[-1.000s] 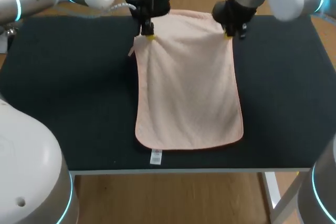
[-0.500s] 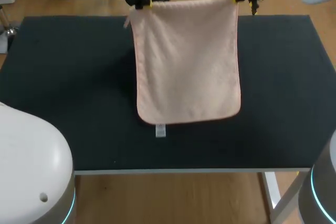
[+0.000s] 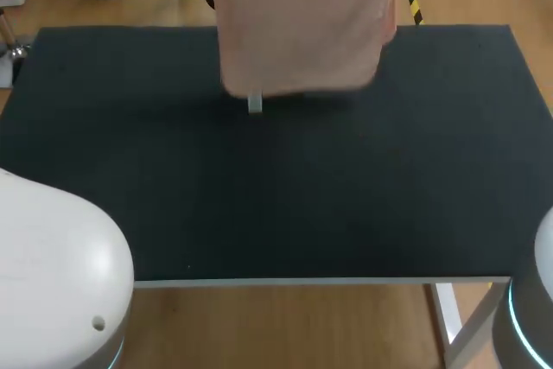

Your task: Fold the towel

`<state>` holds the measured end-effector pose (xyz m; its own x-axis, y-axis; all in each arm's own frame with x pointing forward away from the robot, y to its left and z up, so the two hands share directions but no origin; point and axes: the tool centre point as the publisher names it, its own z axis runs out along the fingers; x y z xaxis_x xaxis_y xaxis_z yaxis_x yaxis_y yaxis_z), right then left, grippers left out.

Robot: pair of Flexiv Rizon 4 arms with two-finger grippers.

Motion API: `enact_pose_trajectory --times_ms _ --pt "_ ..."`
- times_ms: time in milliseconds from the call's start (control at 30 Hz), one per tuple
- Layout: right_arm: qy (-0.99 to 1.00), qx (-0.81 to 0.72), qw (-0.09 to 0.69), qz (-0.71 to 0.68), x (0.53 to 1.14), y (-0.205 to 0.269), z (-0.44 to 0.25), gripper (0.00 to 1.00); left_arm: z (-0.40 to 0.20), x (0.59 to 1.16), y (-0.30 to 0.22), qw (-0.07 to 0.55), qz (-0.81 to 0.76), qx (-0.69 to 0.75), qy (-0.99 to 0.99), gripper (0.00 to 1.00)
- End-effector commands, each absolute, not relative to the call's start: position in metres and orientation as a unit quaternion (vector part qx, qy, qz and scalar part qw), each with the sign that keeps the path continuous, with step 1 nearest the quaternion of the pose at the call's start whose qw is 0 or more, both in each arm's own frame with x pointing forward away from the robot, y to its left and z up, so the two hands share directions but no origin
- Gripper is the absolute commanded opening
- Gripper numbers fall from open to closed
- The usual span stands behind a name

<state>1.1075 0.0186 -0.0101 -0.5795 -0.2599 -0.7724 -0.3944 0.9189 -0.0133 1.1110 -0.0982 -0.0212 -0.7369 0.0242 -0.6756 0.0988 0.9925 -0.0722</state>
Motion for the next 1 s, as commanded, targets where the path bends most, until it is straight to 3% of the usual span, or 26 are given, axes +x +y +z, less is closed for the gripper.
enact_pose_trajectory --times_ms 33,233,533,1000 --pt "0.881 -0.184 0.431 0.069 1.11 0.02 0.017 0.0 0.008 1.103 -0.095 0.369 -0.036 0.024 0.929 0.0" --pt "0.892 -0.208 0.396 0.066 1.096 0.024 -0.015 0.0 -0.013 1.082 -0.094 0.347 -0.03 0.02 0.937 0.0" --pt "0.933 -0.225 0.265 0.091 1.038 0.025 -0.117 0.0 -0.091 0.997 -0.103 0.237 -0.041 0.018 0.971 0.0" --pt "0.947 -0.234 0.19 0.109 0.972 0.032 -0.167 0.0 -0.139 0.906 -0.097 0.139 -0.04 -0.002 0.989 0.0"
